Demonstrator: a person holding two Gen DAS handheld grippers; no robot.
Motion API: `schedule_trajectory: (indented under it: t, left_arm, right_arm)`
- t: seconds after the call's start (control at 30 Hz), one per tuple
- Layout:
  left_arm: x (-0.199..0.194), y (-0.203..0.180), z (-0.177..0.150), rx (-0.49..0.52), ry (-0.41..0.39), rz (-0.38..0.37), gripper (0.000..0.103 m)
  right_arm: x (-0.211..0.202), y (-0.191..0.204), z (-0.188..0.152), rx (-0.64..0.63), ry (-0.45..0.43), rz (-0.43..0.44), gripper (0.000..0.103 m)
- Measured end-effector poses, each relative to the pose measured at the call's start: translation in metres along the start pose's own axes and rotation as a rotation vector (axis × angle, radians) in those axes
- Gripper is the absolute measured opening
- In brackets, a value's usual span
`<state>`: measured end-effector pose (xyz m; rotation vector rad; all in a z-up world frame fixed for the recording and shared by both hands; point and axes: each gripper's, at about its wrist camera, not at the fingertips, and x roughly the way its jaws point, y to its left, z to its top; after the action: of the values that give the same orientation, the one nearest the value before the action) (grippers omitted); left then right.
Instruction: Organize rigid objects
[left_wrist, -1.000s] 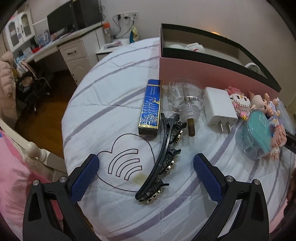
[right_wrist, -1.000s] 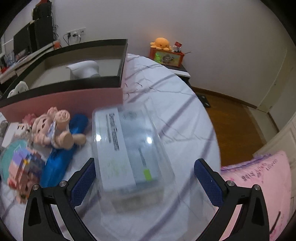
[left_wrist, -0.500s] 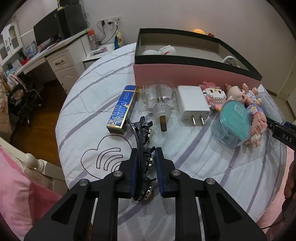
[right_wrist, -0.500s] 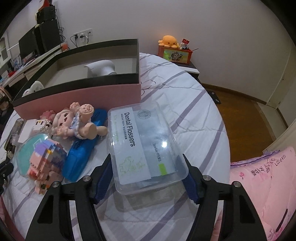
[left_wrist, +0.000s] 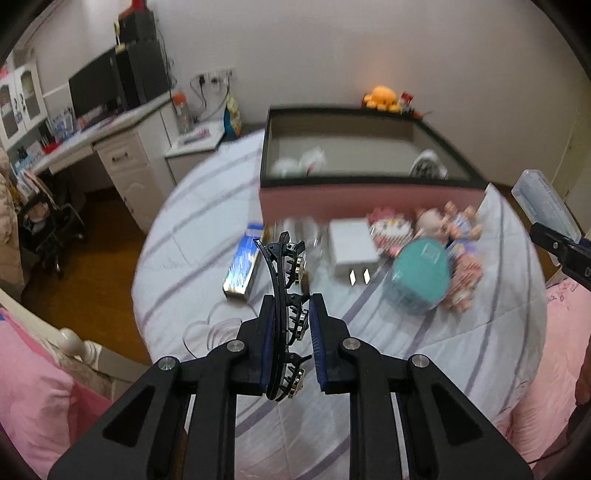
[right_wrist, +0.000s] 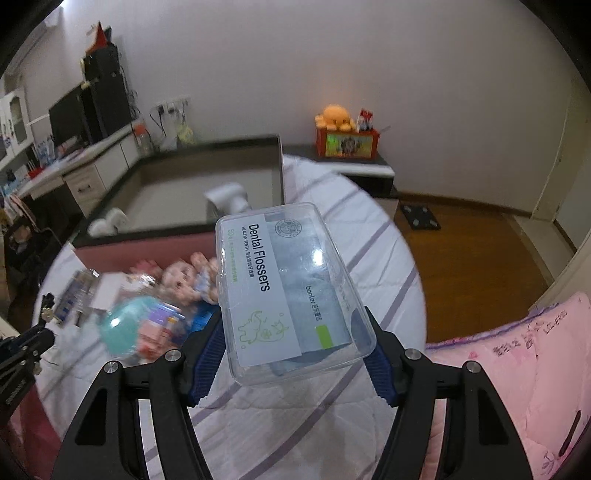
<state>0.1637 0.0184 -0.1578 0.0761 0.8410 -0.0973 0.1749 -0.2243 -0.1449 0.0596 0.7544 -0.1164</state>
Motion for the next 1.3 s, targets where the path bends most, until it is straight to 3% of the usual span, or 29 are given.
schedule_trajectory:
  t: [0.2,0.33,0.37,0.4,0.43,0.5,0.57,0.7,0.73,0.87,0.9,1.0,1.1,1.3]
  left_arm:
    - [-0.05,-0.002,0.02,-0.001,-0.144,-0.007,0.018]
    - [-0.084,-0.004,0.032,-0.003,-0.25,-0.005,0.018]
    - [-0.093,-0.004,0.034,-0.002,-0.275,-0.013,0.018]
    - [-0.102,-0.005,0.037,-0.002,-0.295,-0.016,0.018]
    - [-0.109,-0.006,0.04,-0.002,-0.315,-0.014,0.018]
    - [-0.118,-0.007,0.042,0.006,-0.347,-0.02,0.018]
    - [-0.121,-0.007,0.042,0.017,-0.354,-0.025,0.018]
    - [-0.103,-0.002,0.039,0.001,-0.293,0.003,0.018]
    - [-0.097,0.0,0.037,-0.003,-0.275,0.002,0.018]
    - [-0.068,0.005,0.031,-0.012,-0.203,0.01,0.018]
    - [-0.063,0.006,0.028,-0.012,-0.19,0.011,0.018]
    - [-0.047,0.009,0.023,-0.021,-0.15,0.008,0.018]
    - [-0.037,0.014,0.016,-0.023,-0.125,0.013,0.018]
    - [-0.025,0.028,0.008,-0.057,-0.085,0.016,0.018]
  right_arm:
    - [-0.061,0.007,0.012,-0.015,-0.146,0.019,0.068]
    - [-0.102,0.019,0.021,-0.042,-0.252,0.03,0.061]
    - [-0.111,0.021,0.022,-0.045,-0.276,0.028,0.042]
    - [-0.119,0.022,0.024,-0.037,-0.291,0.037,0.032]
    - [-0.126,0.022,0.025,-0.026,-0.299,0.061,0.026]
    - [-0.136,0.025,0.028,-0.031,-0.324,0.078,0.026]
    - [-0.136,0.03,0.026,-0.046,-0.326,0.038,0.026]
    - [-0.098,0.02,0.017,-0.028,-0.211,0.013,0.026]
    - [-0.083,0.017,0.013,-0.034,-0.165,-0.014,0.029]
    - [-0.022,0.007,-0.012,-0.01,0.049,-0.031,0.076]
    - [-0.012,0.01,-0.02,-0.033,0.098,-0.005,0.08]
    - [0.005,0.028,-0.051,-0.089,0.194,0.079,0.08]
    - [-0.003,0.04,-0.068,-0.116,0.21,0.156,0.081]
    - [-0.016,0.057,-0.088,-0.156,0.23,0.148,0.085]
